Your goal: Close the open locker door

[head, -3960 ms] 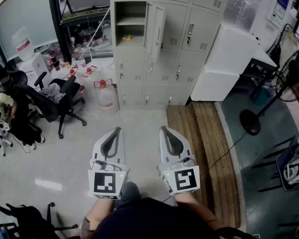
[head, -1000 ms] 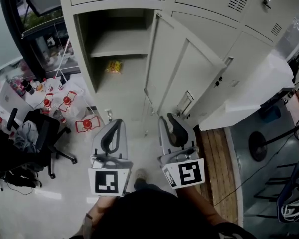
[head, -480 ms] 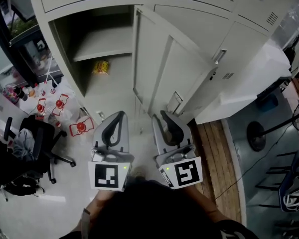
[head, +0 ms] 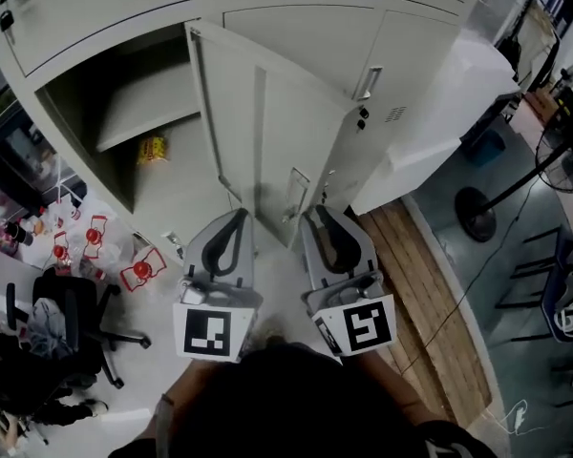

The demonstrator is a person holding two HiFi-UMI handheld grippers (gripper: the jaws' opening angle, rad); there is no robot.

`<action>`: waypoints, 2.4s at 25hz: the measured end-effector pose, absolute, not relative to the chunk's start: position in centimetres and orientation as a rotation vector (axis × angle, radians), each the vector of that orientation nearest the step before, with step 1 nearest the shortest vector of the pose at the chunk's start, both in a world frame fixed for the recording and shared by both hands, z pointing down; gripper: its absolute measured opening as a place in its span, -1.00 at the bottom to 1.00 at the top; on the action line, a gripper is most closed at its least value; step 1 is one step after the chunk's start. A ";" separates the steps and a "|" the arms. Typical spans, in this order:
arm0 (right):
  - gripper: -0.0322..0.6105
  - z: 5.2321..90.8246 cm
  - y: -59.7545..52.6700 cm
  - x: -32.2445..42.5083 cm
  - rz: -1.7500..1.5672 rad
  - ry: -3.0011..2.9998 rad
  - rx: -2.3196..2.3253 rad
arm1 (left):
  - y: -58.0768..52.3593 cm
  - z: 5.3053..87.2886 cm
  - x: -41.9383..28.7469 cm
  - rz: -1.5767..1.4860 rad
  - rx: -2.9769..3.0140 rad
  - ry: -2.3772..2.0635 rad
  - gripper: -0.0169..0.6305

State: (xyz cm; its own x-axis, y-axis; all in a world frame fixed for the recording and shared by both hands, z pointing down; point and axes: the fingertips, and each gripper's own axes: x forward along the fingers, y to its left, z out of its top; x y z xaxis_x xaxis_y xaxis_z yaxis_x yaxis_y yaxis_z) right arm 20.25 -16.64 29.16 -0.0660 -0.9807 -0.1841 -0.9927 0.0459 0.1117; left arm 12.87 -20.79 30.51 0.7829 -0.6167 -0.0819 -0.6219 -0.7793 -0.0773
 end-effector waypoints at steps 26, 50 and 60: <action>-0.52 30.5 -18.1 21.7 0.105 2.299 -2.106 | -19.1 30.6 15.1 0.086 -2.950 0.796 -0.98; -0.60 30.8 -17.7 17.1 0.122 2.254 -2.203 | -19.1 30.8 8.2 0.068 -2.909 0.911 -0.98; -0.59 30.6 -17.9 13.4 0.096 2.219 -2.213 | -19.4 31.1 3.3 0.063 -2.905 0.984 -0.98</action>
State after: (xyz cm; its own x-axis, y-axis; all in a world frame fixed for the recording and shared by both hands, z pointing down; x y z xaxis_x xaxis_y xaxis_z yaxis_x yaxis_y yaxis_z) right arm 13.42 -17.86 30.62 -0.0038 -0.9989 -0.0474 -0.9992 0.0019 0.0394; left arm 3.34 -19.37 31.06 0.7936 -0.6051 -0.0627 -0.6082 -0.7918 -0.0565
